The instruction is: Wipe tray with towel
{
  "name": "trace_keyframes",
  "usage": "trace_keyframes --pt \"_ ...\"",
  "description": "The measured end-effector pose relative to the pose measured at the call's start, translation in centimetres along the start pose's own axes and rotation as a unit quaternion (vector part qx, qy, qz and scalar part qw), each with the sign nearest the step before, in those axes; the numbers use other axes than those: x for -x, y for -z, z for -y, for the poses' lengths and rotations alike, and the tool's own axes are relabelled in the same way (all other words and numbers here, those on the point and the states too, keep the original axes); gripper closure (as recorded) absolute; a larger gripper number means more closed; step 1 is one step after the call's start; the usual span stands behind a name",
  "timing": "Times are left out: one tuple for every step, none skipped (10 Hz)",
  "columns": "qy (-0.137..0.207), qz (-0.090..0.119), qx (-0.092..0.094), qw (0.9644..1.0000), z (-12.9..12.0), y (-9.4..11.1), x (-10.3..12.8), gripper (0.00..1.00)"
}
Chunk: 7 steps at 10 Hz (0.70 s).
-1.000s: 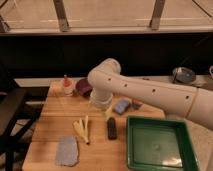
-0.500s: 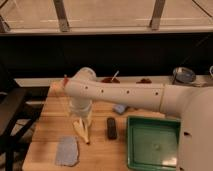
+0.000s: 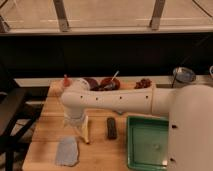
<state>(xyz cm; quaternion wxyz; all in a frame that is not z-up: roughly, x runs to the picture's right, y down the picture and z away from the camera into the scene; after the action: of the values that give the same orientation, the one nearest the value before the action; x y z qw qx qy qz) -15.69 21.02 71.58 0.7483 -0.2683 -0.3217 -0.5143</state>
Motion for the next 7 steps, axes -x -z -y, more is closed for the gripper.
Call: trace_keyframes --pt "-0.001 0.000 0.000 1.0000 -0.1 0.0 0.0 0.35" --pt "-0.002 0.000 0.000 1.0000 -0.1 0.0 -0.1 0.35" --pt "-0.002 0.000 0.000 1.0000 -0.1 0.0 -0.1 0.35" --pt "-0.001 0.000 0.000 1.0000 0.0 0.0 -0.1 0.35" --pt "0.000 0.001 0.000 1.0000 0.0 0.0 -0.1 0.35" --pt "0.006 0.006 0.002 1.0000 0.1 -0.3 0.1 0.35" --pt "0.015 0.013 0.006 0.9998 0.8 -1.1 0.6 0.35"
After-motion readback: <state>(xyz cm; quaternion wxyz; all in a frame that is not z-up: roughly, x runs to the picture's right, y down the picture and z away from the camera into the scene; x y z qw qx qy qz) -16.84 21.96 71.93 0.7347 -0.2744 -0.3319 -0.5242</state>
